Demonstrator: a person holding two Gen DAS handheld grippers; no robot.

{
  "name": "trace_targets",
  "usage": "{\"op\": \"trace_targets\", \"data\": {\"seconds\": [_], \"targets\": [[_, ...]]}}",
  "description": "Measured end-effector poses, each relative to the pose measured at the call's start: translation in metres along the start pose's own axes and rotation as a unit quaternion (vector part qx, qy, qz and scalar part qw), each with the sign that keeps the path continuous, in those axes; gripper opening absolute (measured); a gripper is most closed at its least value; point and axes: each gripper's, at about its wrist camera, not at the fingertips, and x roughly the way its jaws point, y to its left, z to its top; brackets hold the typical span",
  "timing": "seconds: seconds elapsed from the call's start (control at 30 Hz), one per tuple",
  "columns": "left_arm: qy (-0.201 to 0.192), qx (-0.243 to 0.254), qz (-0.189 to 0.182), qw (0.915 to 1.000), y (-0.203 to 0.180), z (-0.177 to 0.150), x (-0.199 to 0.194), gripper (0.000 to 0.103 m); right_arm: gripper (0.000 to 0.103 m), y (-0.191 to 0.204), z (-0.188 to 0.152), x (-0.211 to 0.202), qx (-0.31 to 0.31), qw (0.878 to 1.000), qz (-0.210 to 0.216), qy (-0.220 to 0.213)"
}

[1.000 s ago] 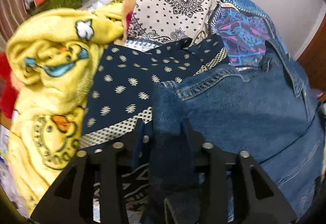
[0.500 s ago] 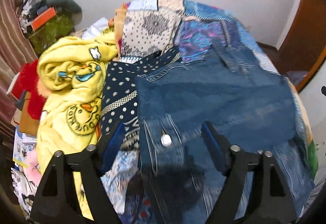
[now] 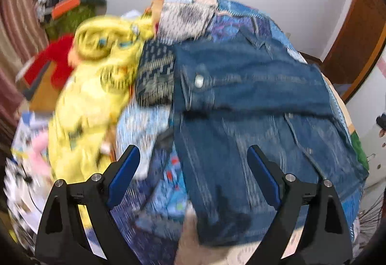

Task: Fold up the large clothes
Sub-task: 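Grasp the folded jacket hem with the right gripper while the left gripper grasps the jacket edge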

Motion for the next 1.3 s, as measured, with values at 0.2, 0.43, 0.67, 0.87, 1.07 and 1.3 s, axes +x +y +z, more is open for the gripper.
{"op": "trace_targets", "data": {"seconds": [0.2,0.43,0.67,0.87,1.07,1.3], "targets": [[0.057,-0.051,-0.034,0.9965,0.011,-0.058,0.019,0.09,0.103,-0.011,-0.042,0.004,0.044,0.997,0.011,0.056],[0.088,-0.103,-0.087,0.987,0.004,-0.096,0.034,0.09,0.103,-0.029,-0.09,0.015,0.131,0.983,0.044,0.124],[0.073,-0.138,-0.114,0.9812,0.001,-0.108,0.041,0.065,0.102,-0.035,-0.105,0.014,0.174,0.973,0.079,0.128],[0.054,-0.123,-0.095,0.9865,0.0,-0.101,0.035,0.029,0.063,-0.04,-0.11,0.017,0.207,0.961,0.132,0.125],[0.017,-0.112,-0.097,0.9889,0.0,-0.09,0.017,0.014,0.025,-0.043,-0.106,0.013,0.219,0.961,0.124,0.116],[-0.045,-0.102,-0.104,0.9883,-0.006,-0.052,-0.007,0.011,0.011,-0.036,-0.068,0.004,0.163,0.974,0.136,0.077]]}}
